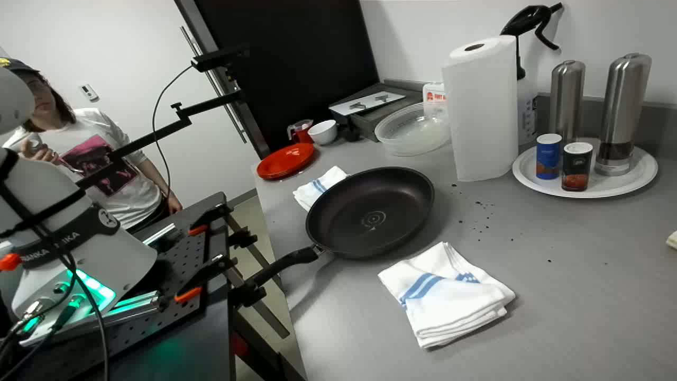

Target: Use the white cloth to wipe the pan

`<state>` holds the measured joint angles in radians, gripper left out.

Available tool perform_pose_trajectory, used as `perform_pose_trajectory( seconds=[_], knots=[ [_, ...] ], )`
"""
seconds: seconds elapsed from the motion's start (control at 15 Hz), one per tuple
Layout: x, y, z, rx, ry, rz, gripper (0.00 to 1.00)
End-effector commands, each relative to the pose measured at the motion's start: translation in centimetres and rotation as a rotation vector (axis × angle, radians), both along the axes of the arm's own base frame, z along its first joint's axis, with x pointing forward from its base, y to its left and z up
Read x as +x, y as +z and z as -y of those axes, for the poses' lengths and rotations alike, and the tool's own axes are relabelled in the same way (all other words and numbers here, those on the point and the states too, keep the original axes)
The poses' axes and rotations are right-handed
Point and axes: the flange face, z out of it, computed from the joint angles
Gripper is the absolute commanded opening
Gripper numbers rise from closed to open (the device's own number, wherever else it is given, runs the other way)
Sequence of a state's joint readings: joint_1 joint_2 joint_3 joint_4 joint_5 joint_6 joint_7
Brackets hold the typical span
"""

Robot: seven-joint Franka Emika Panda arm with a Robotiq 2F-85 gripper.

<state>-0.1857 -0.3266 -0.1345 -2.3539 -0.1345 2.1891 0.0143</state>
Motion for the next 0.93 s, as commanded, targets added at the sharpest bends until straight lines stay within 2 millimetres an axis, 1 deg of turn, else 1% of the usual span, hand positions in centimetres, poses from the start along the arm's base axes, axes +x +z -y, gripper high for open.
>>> perform_pose_trajectory(
  seconds=[0.0, 0.27, 0.4, 0.67, 0.87],
  knots=[
    [0.0, 0.1, 0.0, 0.000, 0.000, -0.001, 1.00],
    [1.3, -1.8, 1.0, 0.017, -0.059, -0.005, 1.00],
    [2.2, -3.4, 1.8, 0.018, -0.106, -0.012, 1.00],
    [4.1, -7.7, 4.3, 0.045, -0.209, -0.031, 1.00],
    [5.6, -11.2, 6.7, 0.054, -0.312, -0.011, 1.00]
  ],
)
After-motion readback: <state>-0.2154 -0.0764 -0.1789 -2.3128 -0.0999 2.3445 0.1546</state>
